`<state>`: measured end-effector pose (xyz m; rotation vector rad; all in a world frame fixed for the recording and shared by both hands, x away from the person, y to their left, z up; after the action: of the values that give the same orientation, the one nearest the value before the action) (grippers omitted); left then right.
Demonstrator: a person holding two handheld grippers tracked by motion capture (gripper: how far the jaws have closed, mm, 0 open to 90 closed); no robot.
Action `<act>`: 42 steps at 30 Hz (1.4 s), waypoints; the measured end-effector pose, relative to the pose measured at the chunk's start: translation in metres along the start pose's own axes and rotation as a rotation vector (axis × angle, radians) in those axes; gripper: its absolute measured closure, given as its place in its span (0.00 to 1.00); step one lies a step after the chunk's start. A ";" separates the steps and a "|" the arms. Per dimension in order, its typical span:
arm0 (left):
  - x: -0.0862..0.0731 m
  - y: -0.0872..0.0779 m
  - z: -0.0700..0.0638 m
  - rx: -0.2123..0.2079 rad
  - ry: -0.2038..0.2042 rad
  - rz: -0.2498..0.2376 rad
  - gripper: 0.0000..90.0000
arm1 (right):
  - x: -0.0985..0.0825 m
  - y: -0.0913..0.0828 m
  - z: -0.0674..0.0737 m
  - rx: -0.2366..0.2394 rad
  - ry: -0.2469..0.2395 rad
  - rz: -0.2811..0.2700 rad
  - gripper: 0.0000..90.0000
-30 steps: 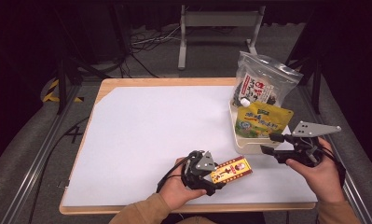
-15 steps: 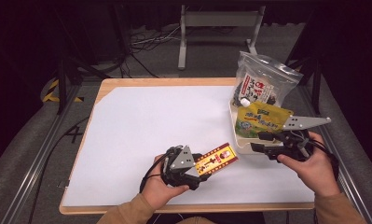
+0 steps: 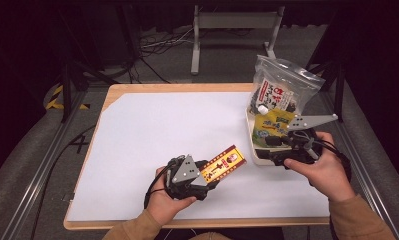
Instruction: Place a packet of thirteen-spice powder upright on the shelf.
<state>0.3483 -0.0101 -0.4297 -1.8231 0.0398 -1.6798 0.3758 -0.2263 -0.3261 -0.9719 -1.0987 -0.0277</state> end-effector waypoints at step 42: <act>0.016 -0.027 0.006 0.105 0.028 -0.195 0.37 | 0.040 0.061 0.026 0.206 0.158 0.230 0.45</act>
<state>0.3457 0.0064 -0.4030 -1.7715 -0.2174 -1.8048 0.4050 -0.1546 -0.3329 -0.8891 -0.8231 0.1893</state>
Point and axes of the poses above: each handheld gripper's, and its own axes: y roughly forward along the jaws, x roughly out of its top, z roughly to its left, the point moved 7 cm from there along y, roughly forward along the jaws, and after that the axes turned 1 degree about z, right-handed, at the moved point
